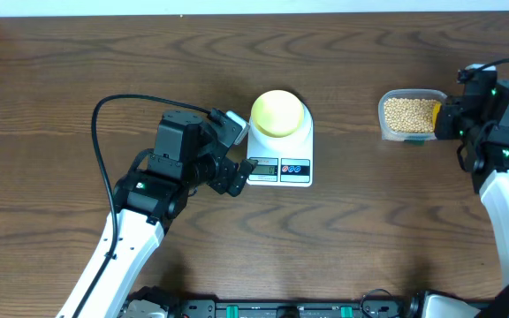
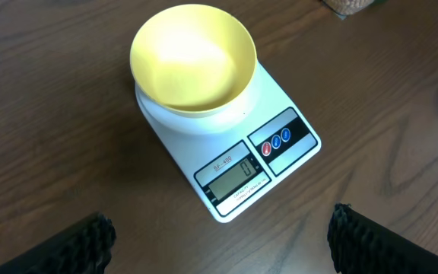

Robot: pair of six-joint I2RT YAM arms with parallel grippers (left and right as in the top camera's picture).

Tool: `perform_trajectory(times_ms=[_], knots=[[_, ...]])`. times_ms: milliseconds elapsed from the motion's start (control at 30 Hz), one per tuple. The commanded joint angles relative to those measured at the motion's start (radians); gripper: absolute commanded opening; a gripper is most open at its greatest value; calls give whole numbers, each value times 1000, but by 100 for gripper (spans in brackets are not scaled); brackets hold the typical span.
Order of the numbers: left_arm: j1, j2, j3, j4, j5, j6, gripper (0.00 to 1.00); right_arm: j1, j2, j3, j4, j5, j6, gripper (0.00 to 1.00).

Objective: Scoop item into bowl and weigh 50g on scale
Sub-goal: 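Lower the held scoop into the soybean tub with the right gripper, then drag the scoop through the soybeans to fill it, right gripper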

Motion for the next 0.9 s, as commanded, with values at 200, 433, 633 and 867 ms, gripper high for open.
perform_trajectory(times_ms=[200, 433, 633, 867], knots=[[5, -11, -2, 1, 13, -2, 92, -2, 65, 18, 55, 10, -71, 1], [5, -11, -2, 1, 13, -2, 91, -2, 124, 18, 66, 10, -66, 1], [5, -11, -2, 1, 13, -2, 92, -2, 159, 18, 67, 9, -21, 1], [5, -11, -2, 1, 13, -2, 92, -2, 160, 18, 63, -60, 31, 1]])
